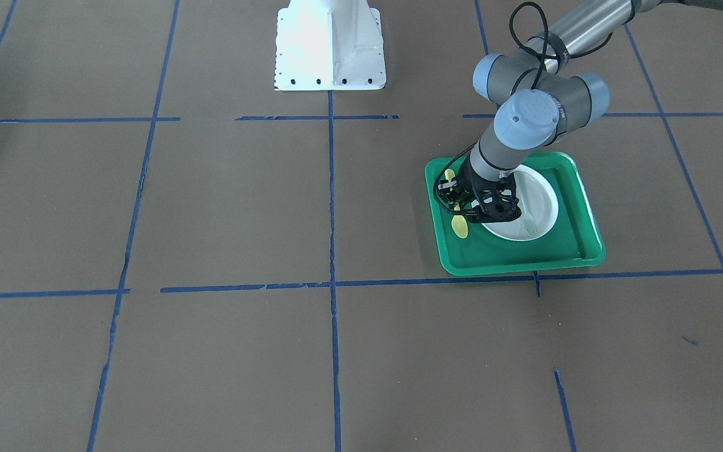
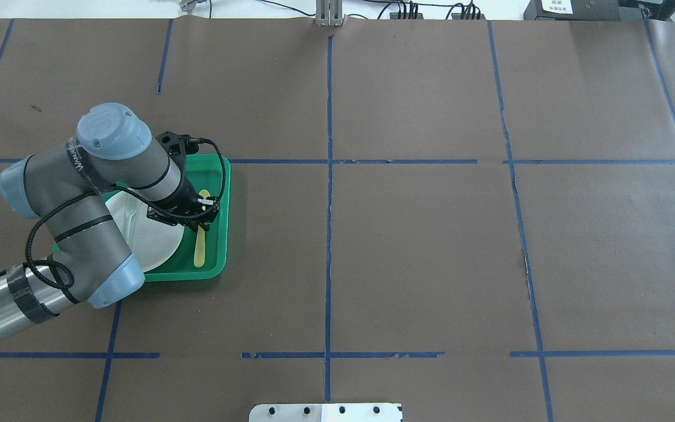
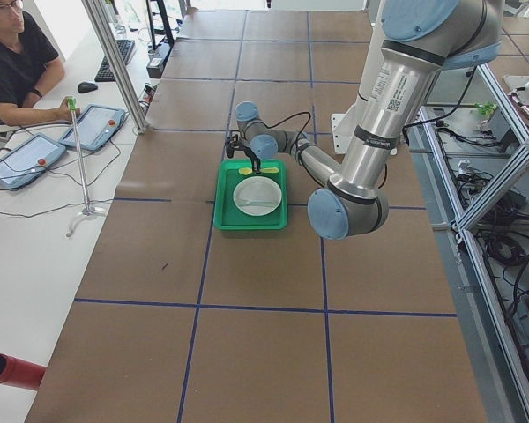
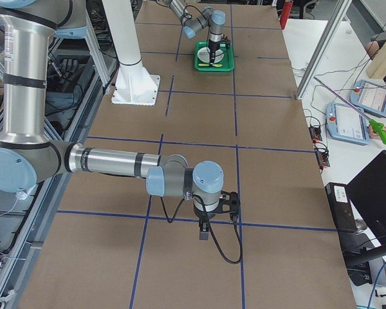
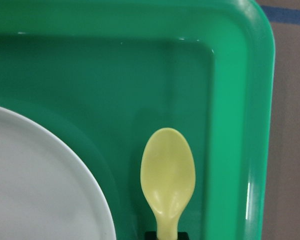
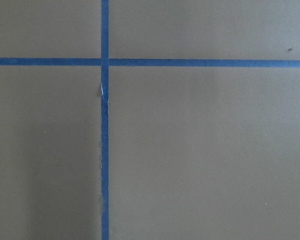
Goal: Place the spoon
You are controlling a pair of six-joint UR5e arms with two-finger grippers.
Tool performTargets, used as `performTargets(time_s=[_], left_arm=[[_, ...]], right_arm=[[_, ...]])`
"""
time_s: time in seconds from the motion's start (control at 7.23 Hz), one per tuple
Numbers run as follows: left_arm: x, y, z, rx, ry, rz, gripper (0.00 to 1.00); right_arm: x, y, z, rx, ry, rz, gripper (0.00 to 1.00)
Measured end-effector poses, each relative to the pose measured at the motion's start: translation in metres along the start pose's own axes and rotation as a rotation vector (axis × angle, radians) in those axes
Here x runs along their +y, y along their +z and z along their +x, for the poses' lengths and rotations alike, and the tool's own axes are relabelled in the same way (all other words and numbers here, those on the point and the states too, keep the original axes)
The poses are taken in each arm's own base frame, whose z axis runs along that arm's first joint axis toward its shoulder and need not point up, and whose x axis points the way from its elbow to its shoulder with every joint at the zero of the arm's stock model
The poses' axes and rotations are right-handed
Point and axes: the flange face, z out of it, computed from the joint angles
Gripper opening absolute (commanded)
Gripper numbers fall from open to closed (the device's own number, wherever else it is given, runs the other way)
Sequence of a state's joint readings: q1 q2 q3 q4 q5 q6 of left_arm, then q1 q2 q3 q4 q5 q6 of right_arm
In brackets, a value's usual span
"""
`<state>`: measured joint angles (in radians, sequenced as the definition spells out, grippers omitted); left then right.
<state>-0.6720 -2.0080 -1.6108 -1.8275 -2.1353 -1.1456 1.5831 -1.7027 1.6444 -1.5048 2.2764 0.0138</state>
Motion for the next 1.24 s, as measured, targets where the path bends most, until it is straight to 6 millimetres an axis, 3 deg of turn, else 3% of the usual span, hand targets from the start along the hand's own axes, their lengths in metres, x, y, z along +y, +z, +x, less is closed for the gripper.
performTargets(time_s=[0.41, 0.69, 0.97, 1.24], left_arm=[[0.000, -0.002, -0.001, 0.010, 0.007, 0.008, 0.65], [-0.001, -0.008, 0.000, 0.015, 0.008, 0.017, 1.00], [-0.004, -0.015, -0.002, 0.019, 0.005, 0.029, 1.00], [-0.013, -0.050, -0.006, 0.042, -0.002, 0.069, 1.00]], right_arm=[[0.000, 0.000, 0.000, 0.000, -0.001, 0.000, 1.00], [0.000, 0.000, 0.000, 0.000, 0.000, 0.000, 1.00], [0.000, 0.000, 0.000, 0.000, 0.000, 0.000, 1.00], [0.000, 0.000, 0.000, 0.000, -0.001, 0.000, 1.00]])
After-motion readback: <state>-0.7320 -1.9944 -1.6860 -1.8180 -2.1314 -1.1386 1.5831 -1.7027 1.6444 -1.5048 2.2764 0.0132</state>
